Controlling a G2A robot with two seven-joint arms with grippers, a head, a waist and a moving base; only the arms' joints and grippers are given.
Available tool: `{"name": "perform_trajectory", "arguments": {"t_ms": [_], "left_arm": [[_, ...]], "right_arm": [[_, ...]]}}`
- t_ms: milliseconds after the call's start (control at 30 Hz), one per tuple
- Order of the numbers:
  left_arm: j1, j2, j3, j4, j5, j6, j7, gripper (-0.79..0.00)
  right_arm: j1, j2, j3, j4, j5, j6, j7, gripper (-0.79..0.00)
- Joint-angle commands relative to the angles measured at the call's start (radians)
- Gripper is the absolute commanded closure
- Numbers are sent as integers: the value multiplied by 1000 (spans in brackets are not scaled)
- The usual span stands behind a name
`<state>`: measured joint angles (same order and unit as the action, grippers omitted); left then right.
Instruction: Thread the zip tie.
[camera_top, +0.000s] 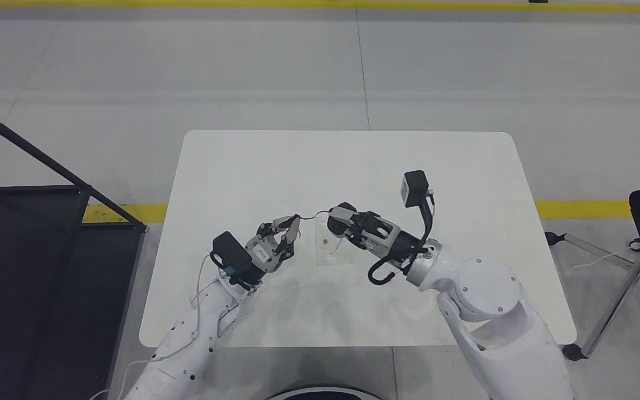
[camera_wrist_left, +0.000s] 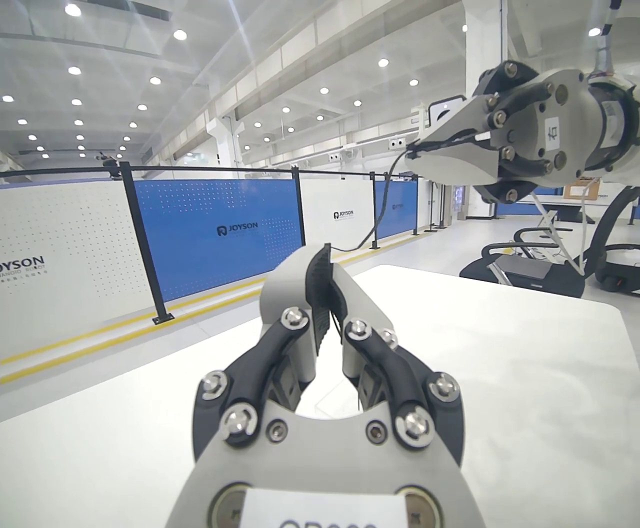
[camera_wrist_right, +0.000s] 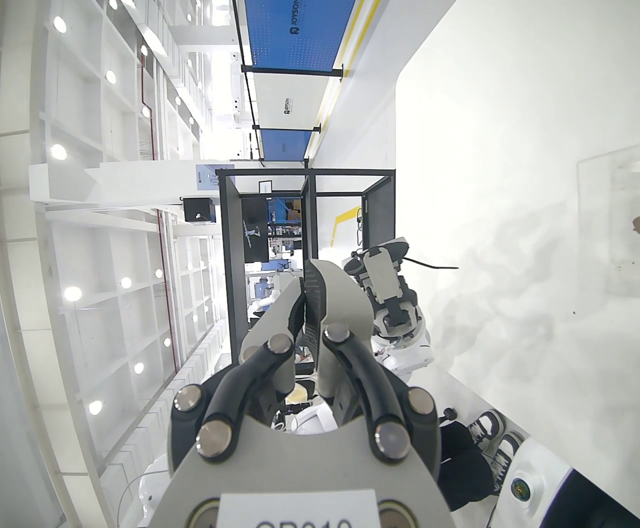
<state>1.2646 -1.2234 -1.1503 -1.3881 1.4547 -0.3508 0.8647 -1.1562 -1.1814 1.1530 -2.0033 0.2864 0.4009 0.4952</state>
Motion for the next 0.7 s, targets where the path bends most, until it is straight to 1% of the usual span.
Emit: {"name": "perform_trajectory", "arguments": {"t_ms": [0,200,433,667], "left_arm": [[-1,-1,1,1,-18,-16,-5,0],[-4,-3,-2,3,-73,-69,-30,0],[-3,-2,-6,-1,-68,-87,-44,0],[-5,-3,-4,2,-89,-126,-69,0]], "right_arm": [[1,0,-2,-2,-7,2,3,0],[2,-1,-9,-3,-16,3,-1,0],[-3,-4,-11,0,-1,-9,-11,0],[-9,-6,-6,2,14,-29,-19,0]]}}
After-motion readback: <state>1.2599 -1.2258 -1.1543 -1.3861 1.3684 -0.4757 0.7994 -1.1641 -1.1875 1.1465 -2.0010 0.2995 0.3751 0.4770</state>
